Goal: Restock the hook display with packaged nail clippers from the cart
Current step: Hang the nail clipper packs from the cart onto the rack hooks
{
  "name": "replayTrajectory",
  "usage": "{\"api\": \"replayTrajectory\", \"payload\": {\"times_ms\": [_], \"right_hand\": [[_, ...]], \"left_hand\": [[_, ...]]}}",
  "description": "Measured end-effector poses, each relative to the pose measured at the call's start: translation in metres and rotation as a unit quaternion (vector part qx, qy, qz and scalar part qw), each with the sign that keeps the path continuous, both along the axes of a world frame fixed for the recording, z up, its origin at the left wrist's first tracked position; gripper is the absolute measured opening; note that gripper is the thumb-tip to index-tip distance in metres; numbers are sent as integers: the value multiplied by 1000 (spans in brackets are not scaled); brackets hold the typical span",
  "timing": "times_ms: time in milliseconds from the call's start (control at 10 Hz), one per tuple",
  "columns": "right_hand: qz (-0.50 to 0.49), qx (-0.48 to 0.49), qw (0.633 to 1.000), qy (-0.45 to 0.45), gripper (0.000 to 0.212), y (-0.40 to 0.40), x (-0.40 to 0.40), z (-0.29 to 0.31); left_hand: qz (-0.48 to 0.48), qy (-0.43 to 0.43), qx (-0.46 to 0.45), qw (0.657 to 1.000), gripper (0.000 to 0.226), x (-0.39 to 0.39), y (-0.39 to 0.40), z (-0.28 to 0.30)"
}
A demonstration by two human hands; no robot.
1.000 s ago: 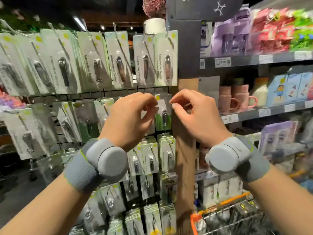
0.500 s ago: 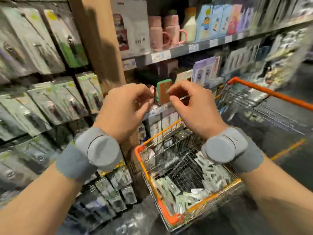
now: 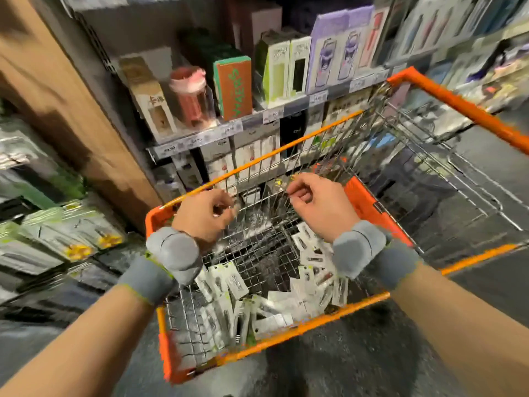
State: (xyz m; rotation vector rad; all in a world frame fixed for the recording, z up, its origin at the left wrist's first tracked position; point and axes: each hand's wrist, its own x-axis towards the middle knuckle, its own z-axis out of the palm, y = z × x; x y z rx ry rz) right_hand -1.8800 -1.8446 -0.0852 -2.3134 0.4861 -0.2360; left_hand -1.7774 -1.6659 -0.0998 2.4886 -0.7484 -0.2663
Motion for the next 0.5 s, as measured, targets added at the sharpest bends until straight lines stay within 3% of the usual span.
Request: {"api": "replayTrajectory", "payload": {"times_ms": [200, 400, 500], "right_hand": [[15, 38, 988, 147, 25, -13, 69, -122], [44, -8, 969, 243, 20, -9, 73, -192], [43, -8, 948, 315, 28, -2, 97, -246]], "left_hand": [[130, 149, 86, 976, 21, 46, -22, -127], [165, 211, 183, 946, 39, 52, -24, -190], [180, 248, 234, 923, 45, 67, -24, -239]]}}
